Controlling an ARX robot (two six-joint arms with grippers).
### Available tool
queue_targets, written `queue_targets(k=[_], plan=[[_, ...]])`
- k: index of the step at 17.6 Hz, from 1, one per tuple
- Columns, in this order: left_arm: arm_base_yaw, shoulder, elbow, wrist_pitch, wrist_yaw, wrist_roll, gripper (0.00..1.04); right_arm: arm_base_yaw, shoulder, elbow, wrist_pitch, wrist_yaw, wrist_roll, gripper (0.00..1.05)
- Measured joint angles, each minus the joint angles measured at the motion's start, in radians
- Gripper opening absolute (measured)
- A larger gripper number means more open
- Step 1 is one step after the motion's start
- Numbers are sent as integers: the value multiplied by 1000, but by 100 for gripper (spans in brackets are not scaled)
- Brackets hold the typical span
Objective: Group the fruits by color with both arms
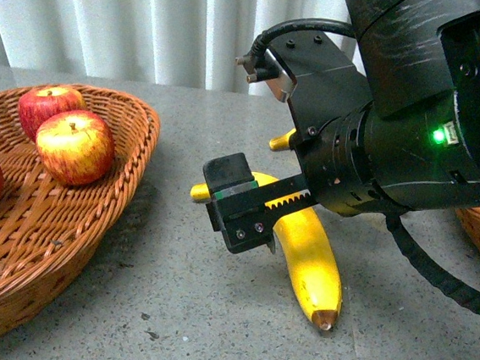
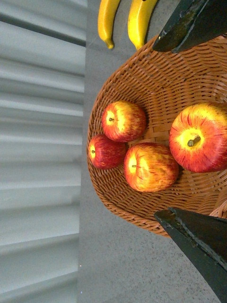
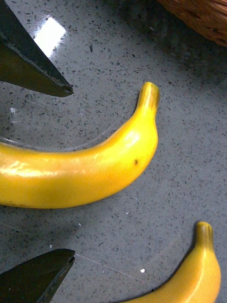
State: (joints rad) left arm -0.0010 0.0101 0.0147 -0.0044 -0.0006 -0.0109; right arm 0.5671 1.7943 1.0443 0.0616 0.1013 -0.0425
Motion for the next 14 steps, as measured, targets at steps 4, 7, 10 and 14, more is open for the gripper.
queue_targets(k=[4,7,10,14], plan=[[0,0,0,0,0,0,98,-26,50,24,-51,3,6,98],[0,0,0,0,0,0,98,-25,70,22,-39,6,5,98],[0,0,0,0,0,0,98,-24,71,0,-31,5,4,98],[0,0,0,0,0,0,98,-17,71,-16,-16,-1,-8,64]])
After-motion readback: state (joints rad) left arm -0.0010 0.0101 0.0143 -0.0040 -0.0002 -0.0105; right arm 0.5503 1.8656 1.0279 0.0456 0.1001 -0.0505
